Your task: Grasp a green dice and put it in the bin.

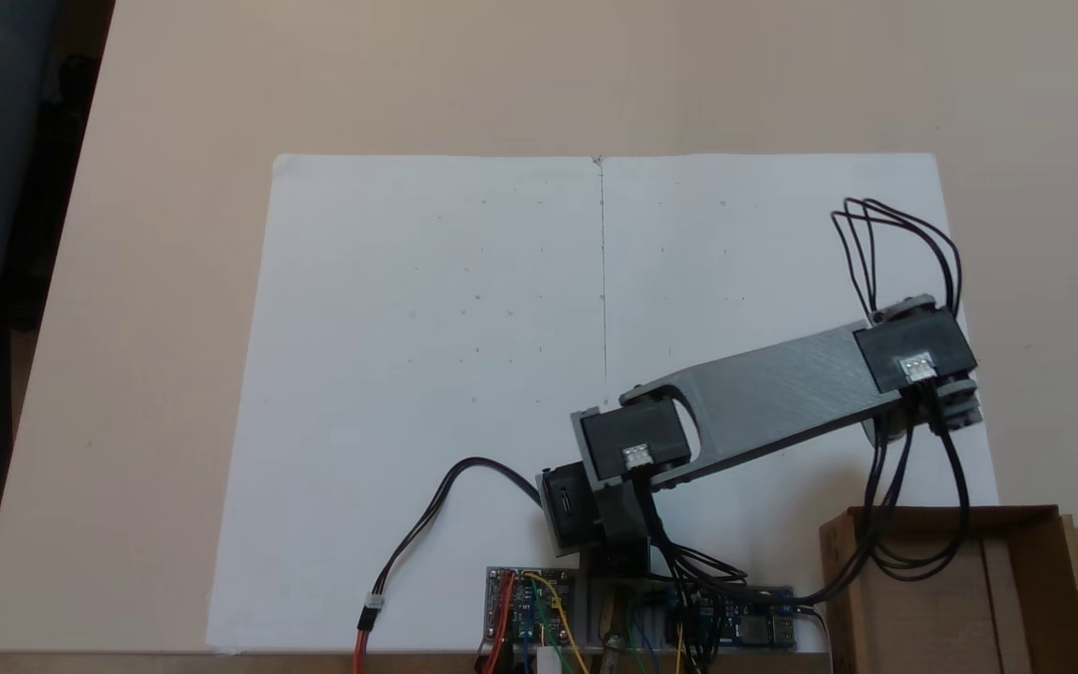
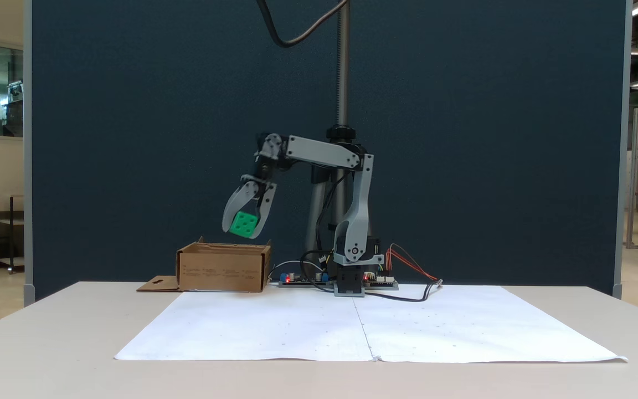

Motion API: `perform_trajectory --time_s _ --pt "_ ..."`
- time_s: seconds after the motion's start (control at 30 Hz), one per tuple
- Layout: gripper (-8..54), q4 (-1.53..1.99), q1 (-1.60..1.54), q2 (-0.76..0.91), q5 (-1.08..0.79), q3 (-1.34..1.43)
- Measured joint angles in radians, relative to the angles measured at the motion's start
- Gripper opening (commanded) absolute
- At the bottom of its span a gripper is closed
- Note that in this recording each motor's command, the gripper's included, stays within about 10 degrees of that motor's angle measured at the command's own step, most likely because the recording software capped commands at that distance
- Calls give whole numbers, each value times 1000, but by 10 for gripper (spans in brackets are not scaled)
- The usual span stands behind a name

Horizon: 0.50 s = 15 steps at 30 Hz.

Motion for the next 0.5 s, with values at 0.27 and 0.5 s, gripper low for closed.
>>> perform_trajectory --time_s 0.27,0.5 --pt "121 0 195 -140 0 -175" --pt "121 11 342 -299 0 -370"
